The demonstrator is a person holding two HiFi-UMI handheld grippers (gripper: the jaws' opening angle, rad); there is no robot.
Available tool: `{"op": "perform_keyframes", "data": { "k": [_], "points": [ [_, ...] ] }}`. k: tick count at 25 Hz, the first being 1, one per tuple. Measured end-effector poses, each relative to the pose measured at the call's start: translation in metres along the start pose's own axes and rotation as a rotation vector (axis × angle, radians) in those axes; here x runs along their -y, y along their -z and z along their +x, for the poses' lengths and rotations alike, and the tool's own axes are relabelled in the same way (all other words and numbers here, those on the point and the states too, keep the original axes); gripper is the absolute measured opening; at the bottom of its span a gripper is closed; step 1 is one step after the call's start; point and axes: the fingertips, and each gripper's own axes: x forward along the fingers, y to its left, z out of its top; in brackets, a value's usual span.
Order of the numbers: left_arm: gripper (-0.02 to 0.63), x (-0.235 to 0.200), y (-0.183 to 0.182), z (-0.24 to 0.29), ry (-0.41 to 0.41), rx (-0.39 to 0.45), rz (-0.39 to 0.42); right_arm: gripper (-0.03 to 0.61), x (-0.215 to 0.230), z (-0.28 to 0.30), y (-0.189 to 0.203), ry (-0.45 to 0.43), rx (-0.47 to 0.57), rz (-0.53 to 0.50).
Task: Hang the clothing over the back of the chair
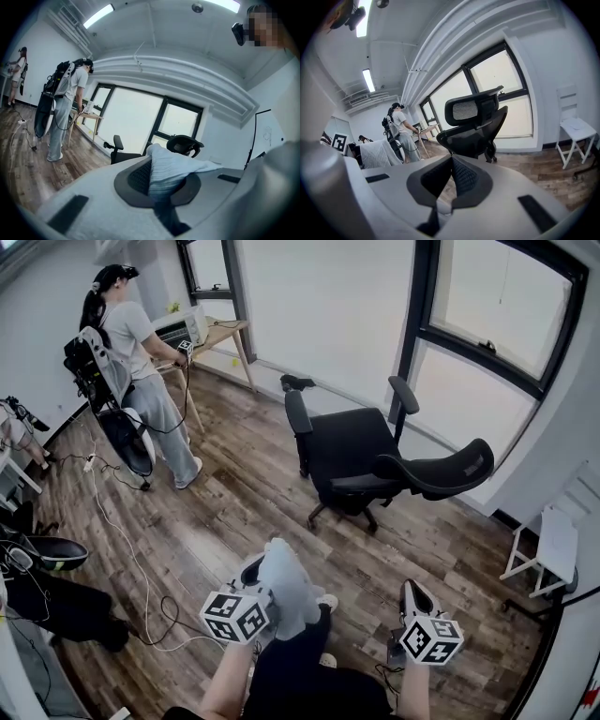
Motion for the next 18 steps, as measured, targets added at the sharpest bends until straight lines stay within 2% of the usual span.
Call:
{"op": "perform_keyframes", "data": {
  "k": [10,18],
  "points": [
    [0.012,-0.034,-0.04,0.084,0.018,0.016,-0.007,-0.001,0.012,0.07,-0.048,0.038,0.02,-0.001],
    [0.012,-0.047,-0.061,0.145,0.047,0.006,-0.004,0.0,0.03,0.107,-0.072,0.081,0.016,0.015]
  ]
}}
